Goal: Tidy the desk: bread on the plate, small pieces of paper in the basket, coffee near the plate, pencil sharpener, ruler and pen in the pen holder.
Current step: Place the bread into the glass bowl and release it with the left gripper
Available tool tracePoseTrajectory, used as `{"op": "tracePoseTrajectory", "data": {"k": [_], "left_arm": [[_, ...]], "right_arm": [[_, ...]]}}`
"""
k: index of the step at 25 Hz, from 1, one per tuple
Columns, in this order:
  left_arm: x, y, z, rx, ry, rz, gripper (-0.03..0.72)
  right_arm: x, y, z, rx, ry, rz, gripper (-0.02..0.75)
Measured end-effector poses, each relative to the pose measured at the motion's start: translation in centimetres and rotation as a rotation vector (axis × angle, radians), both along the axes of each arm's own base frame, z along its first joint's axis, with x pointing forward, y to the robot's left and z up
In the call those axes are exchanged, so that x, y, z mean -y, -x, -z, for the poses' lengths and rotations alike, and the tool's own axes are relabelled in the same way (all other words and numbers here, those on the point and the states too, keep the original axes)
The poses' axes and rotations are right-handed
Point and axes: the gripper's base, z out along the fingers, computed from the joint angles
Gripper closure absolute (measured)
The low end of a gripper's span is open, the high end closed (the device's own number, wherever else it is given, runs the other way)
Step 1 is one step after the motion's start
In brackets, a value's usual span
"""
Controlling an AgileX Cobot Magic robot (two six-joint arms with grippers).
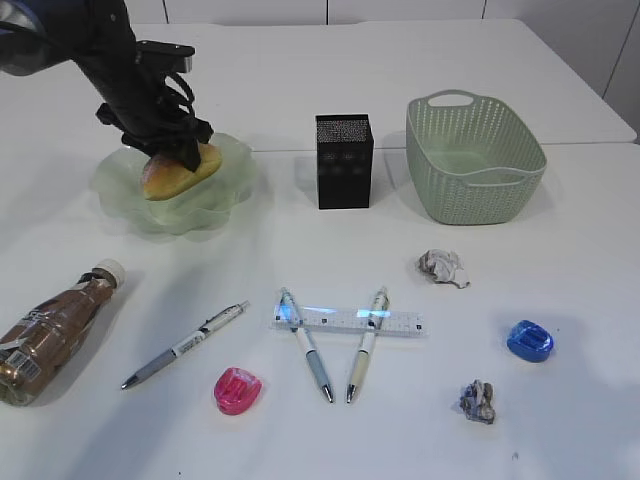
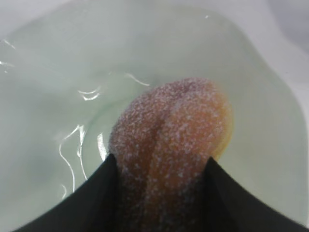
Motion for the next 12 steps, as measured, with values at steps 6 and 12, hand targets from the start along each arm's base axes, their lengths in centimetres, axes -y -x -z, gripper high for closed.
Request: {"op": "tracePoseTrajectory", "data": {"k": [6,12], "left_arm": [[-1.5,-0.5,1.0,-0.004,0.001,-0.038,0.372],[-1.8,-0.9,2.0,0.001,0.011,-0.051,0.372]], "right_arm": [[0.0,0.0,0.0,0.0,-0.004,0.001,0.178],[0.0,0.0,0.0,0.0,-0.004,0.001,0.178]]}}
